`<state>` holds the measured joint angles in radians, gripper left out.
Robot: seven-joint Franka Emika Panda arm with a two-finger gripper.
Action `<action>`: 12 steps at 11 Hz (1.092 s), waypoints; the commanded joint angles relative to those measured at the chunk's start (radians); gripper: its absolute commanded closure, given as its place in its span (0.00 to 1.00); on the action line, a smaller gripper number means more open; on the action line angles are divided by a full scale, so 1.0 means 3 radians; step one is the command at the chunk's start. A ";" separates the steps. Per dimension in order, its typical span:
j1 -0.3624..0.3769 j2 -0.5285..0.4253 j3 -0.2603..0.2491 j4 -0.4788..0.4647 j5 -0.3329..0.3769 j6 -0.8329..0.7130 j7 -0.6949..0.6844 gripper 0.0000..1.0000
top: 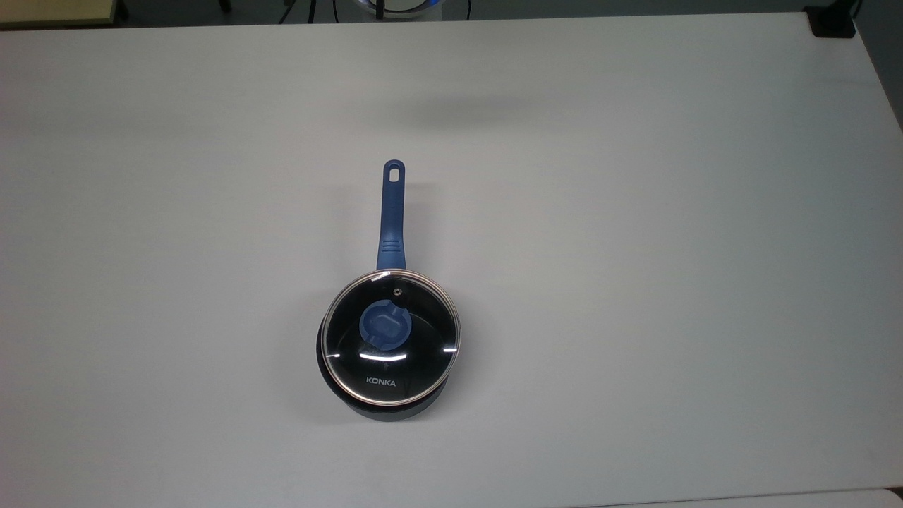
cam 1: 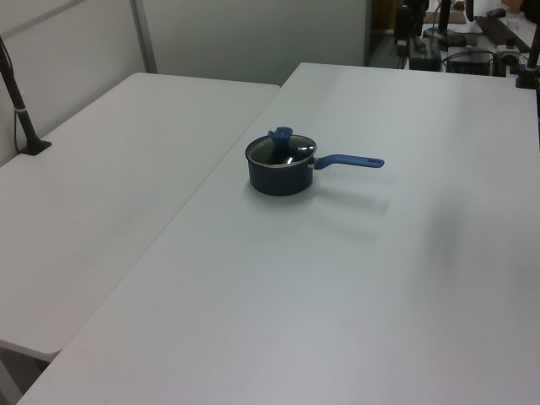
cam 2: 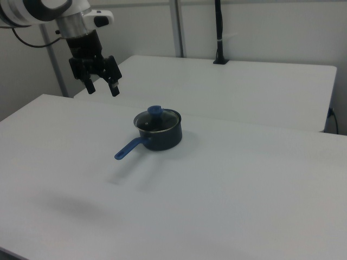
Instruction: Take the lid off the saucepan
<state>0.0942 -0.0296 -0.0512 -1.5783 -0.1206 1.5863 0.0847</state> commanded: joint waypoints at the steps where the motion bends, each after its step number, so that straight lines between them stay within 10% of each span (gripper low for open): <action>1: 0.0003 -0.0034 -0.0023 -0.0113 0.0049 0.0198 -0.0078 0.00; 9: 0.0044 0.0971 0.0007 0.0025 -0.0103 0.2272 0.2072 0.00; 12: 0.0146 0.1554 0.0012 0.0275 -0.0822 0.2826 0.3154 0.00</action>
<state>0.1212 0.3299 -0.0458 -1.5770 -0.2340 2.3705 0.8125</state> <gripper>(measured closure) 0.000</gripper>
